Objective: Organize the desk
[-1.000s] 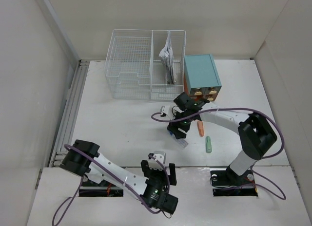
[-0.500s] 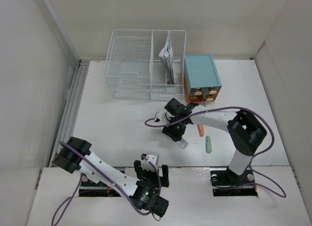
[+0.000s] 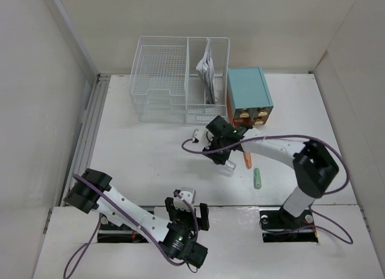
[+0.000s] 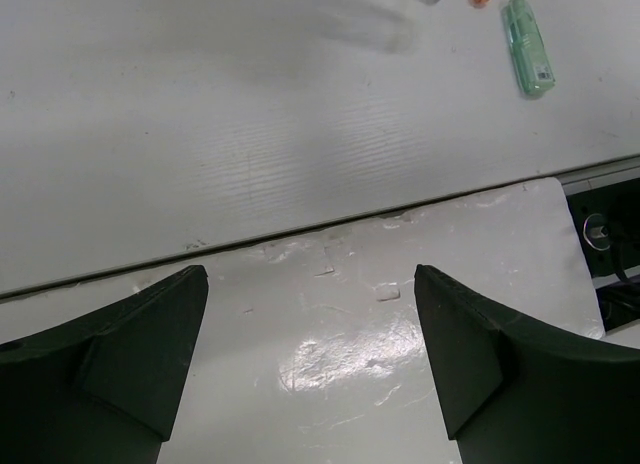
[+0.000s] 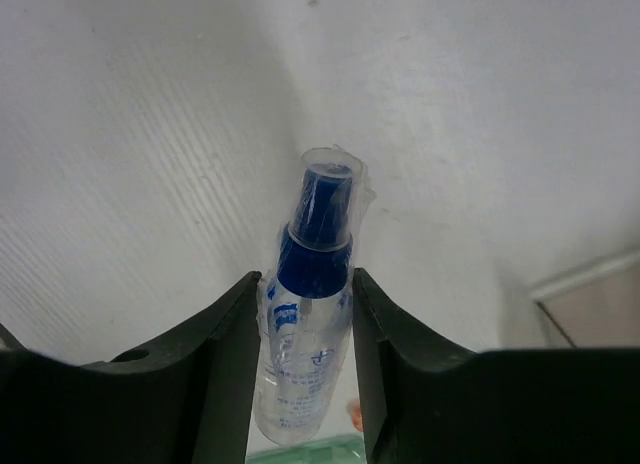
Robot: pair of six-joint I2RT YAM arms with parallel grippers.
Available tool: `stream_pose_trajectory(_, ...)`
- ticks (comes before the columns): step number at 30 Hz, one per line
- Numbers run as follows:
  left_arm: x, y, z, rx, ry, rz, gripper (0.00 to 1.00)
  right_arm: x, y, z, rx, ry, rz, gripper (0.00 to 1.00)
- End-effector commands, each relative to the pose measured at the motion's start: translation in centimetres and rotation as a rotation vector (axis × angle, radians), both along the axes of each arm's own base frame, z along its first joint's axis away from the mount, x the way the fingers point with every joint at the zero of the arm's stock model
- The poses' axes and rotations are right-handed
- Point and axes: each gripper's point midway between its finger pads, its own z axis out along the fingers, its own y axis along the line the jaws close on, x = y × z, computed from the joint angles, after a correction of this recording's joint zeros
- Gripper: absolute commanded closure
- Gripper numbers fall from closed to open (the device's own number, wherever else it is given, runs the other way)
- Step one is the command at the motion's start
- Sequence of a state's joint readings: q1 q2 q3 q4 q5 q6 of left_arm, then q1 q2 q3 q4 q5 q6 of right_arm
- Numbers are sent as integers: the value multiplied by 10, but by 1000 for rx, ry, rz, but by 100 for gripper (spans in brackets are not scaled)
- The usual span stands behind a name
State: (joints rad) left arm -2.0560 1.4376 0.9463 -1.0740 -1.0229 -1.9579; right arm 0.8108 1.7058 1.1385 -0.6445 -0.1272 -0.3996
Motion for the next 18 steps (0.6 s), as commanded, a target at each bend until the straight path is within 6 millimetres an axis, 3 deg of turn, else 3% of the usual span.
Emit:
stream_pose_trajectory(1, 9, -4, 22, -190, -5, 75, 18, 45, 5, 86, 181, -237, -43, 95)
stream_pose_trajectory(3, 9, -4, 20, -182, -10, 74, 18, 73, -7, 118, 249, -322, -74, 100)
stream_pose_trajectory(4, 9, -4, 20, -189, -7, 78, 18, 77, -10, 135, 297, -340, -72, 100)
stream_pose_trajectory(5, 9, -4, 20, -189, -7, 78, 18, 90, -22, 145, 322, -363, -112, 100)
stream_pose_trajectory(8, 8, -5, 18, -188, -9, 82, 18, 112, -31, 177, 402, -449, -129, 100)
stream_pose_trajectory(12, 8, -6, 14, -181, -14, 86, 18, 141, -53, 178, 407, -503, -154, 100)
stream_pose_trajectory(18, 9, -4, 13, -188, -12, 94, 17, 171, -65, 146, 357, -457, -116, 100)
